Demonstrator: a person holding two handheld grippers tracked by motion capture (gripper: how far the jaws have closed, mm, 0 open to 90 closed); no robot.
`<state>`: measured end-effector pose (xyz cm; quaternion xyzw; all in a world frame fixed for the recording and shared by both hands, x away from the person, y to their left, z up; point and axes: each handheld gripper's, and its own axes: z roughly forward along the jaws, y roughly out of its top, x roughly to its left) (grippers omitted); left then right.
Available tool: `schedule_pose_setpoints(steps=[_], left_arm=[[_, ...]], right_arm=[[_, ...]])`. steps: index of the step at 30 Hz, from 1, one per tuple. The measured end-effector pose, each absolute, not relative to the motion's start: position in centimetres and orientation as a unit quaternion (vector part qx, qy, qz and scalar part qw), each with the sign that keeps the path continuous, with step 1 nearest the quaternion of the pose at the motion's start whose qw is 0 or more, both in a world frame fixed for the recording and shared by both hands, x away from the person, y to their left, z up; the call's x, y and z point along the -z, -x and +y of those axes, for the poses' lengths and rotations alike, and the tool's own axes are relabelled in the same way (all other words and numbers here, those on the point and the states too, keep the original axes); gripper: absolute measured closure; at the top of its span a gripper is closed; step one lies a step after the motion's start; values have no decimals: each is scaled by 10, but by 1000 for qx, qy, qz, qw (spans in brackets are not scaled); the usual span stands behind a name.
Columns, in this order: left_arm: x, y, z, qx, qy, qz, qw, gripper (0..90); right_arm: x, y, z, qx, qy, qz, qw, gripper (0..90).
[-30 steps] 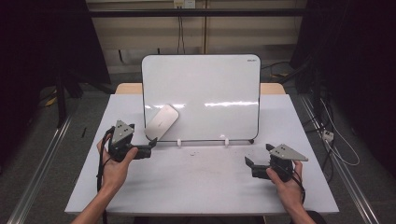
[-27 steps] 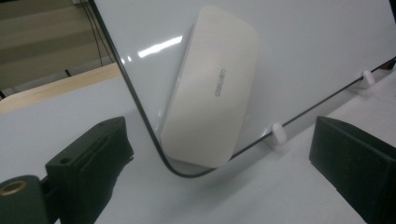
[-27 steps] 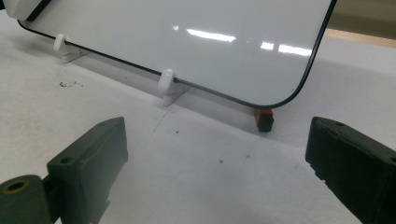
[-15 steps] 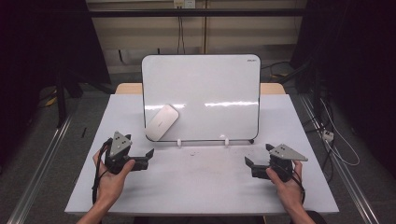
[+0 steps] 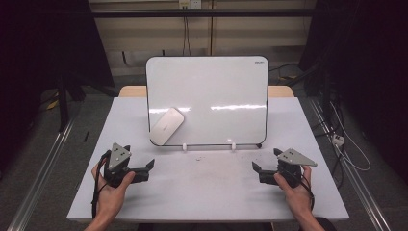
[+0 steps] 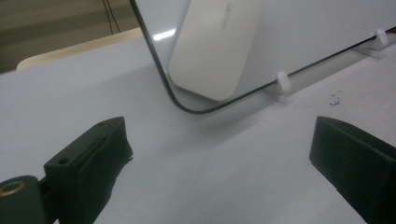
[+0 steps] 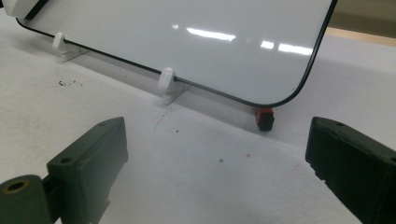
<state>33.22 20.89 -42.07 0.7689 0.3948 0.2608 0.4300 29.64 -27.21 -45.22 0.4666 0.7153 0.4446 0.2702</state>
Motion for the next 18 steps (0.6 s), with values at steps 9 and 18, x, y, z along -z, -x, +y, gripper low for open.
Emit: schedule_pose_setpoints(steps=[9, 18], left_arm=[[433, -328, 210, -255, -757, 411, 440, 47], [432, -322, 215, -275, -750, 413, 438, 45]], right_arm=[[451, -294, -273, -446, -470, 713, 269, 56], [451, -293, -273, -447, -466, 715, 267, 55]])
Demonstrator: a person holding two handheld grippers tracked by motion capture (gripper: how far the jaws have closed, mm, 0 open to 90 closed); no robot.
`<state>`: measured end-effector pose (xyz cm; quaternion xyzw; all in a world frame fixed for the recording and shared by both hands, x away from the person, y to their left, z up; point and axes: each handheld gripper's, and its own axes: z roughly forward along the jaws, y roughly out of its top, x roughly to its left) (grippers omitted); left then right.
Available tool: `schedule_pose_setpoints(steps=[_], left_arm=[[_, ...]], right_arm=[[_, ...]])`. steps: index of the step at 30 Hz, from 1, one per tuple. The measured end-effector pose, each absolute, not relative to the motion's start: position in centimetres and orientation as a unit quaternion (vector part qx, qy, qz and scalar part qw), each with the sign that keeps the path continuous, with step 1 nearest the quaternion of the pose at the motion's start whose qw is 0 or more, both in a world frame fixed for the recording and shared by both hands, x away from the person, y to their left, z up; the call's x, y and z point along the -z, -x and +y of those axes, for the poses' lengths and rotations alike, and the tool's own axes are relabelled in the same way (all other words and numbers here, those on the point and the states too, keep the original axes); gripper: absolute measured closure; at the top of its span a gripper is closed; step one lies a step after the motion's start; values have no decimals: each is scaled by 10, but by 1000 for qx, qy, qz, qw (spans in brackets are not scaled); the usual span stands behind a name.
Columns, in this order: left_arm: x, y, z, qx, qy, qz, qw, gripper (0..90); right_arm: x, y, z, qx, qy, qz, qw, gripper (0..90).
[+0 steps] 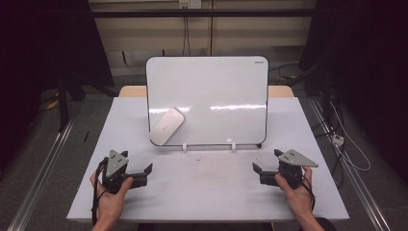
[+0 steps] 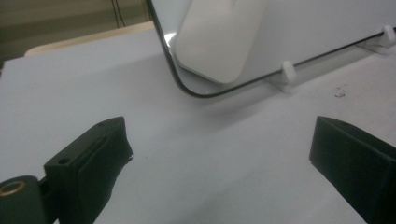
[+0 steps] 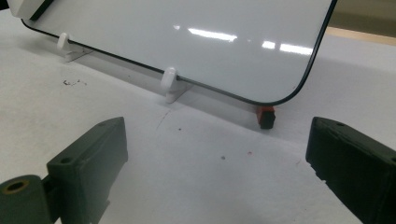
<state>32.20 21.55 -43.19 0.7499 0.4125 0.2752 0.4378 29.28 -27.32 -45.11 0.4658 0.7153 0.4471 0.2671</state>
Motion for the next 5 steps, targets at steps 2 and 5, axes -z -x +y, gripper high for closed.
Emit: schedule_pose_setpoints(steps=[2, 5], left_arm=[[431, -324, 216, -274, -746, 417, 441, 45], [432, -327, 214, -272, -748, 416, 440, 44]], right_arm=[[451, -293, -273, -447, -468, 714, 267, 55], [452, -294, -273, -446, -468, 715, 268, 55]])
